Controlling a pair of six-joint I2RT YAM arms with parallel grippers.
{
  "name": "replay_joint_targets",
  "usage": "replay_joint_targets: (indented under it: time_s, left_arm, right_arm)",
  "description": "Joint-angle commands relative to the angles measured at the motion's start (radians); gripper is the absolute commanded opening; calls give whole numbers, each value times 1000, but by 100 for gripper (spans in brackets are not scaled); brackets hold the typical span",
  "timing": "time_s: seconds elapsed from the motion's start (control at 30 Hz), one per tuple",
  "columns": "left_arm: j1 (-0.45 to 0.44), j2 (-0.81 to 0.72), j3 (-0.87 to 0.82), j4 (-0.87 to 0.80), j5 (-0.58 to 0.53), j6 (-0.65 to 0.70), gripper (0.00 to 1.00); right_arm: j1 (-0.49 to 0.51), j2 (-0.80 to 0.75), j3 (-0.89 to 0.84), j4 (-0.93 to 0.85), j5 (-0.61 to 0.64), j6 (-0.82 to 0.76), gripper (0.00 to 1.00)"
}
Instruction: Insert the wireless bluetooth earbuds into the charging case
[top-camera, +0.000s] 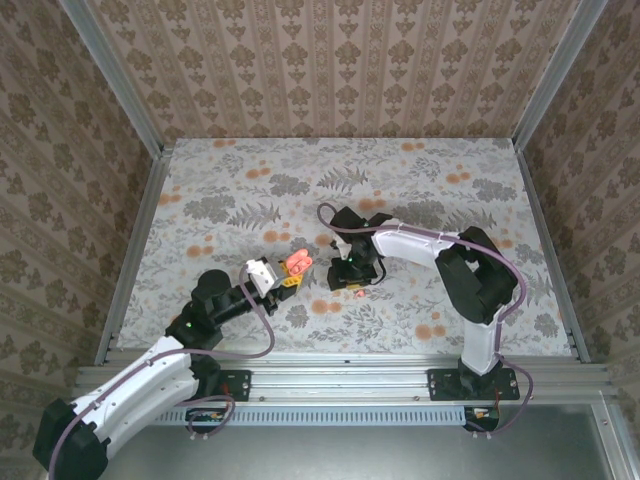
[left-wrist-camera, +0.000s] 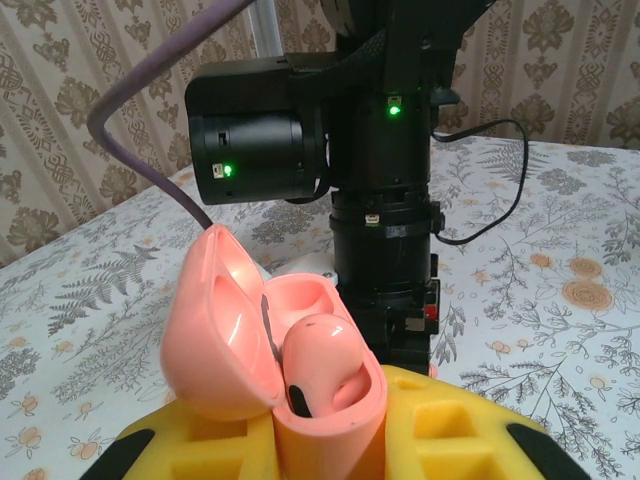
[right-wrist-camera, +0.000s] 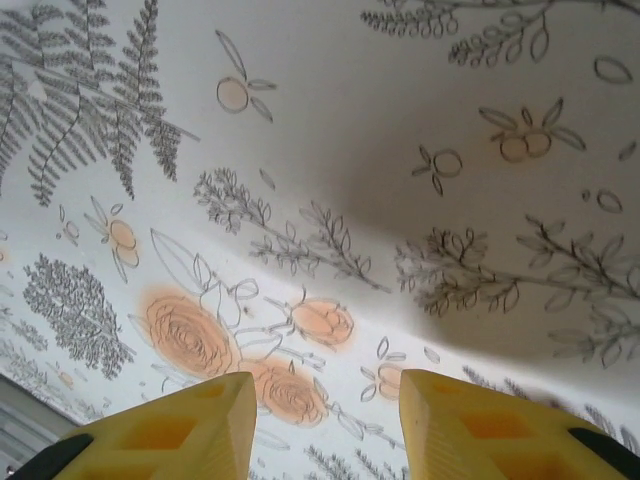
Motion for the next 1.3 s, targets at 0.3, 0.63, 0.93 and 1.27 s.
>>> replay_joint_targets:
  time_s: [0.3, 0.63, 0.93, 1.27]
  left_arm:
    - [-4, -32, -7, 1, -12, 24, 4]
    - [-5, -36, -9, 15, 4, 10, 4]
    - [-2, -38, -10, 13, -7, 12, 4]
    - [-1, -29, -12, 15, -13, 13, 4]
  right_arm:
    - [-25, -202, -80, -179, 145, 399, 51]
    - [-40, -70, -68, -116, 92, 417, 49]
    - [-41, 37, -10, -136, 85, 387, 45]
    - [-38, 28, 2, -129, 85, 387, 34]
